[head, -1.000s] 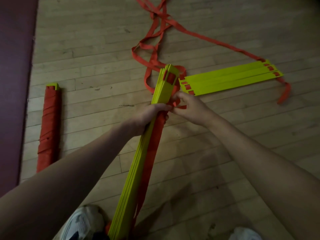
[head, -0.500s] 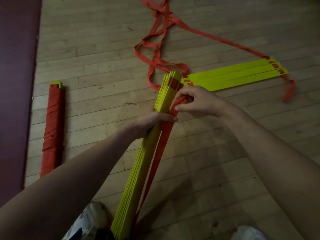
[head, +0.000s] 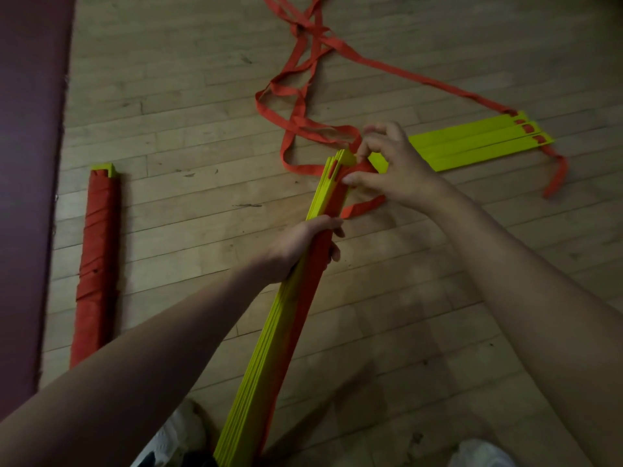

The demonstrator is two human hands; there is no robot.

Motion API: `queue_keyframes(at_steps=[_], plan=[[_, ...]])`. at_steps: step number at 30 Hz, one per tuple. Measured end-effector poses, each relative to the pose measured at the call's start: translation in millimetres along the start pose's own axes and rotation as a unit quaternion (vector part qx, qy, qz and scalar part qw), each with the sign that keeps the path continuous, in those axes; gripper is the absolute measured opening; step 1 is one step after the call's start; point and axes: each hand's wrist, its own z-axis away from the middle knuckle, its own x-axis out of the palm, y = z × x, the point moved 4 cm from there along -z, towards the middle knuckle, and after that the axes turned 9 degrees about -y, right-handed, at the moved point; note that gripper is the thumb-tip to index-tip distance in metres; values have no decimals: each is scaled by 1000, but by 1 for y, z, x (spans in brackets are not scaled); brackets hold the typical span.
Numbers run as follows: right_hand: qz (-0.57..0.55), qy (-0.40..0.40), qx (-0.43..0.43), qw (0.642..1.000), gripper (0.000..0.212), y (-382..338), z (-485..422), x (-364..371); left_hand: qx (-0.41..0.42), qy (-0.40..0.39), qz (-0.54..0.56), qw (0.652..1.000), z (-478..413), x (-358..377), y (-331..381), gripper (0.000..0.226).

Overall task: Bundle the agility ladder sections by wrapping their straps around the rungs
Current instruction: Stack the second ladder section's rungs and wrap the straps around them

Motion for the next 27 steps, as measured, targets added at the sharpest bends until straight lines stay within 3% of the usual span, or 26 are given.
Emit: queue_keyframes(at_steps=[2,4,7,11,14,17,22,27], plan=[[-124,-65,50,989,32,6,3,9,-1,-5,5,1000,0,2,-2,27],[-158,-63,60,984,34,10,5,14,-4,-7,25,1000,-1,4,-4,26],[-173,8,50,984,30,12,8,6,-1,0,19,1000,-7,9,9,25],[-277,131,64,950,23,20,11,-35,15,14,-69,997,-27,18,69,24],[-311,177,63,932,27,35,21,-60,-8,-9,-147,989,-37,29,108,23],[-310,170,92,931,33,54,36,-59,-54,-32,-195,979,-40,35,112,24],[-188,136,153,961,20,65,67,-10,-135,-44,-210,967,-32,27,56,27],[-49,79,149,984,40,38,108,64,-193,-55,-153,968,-9,15,-20,29]])
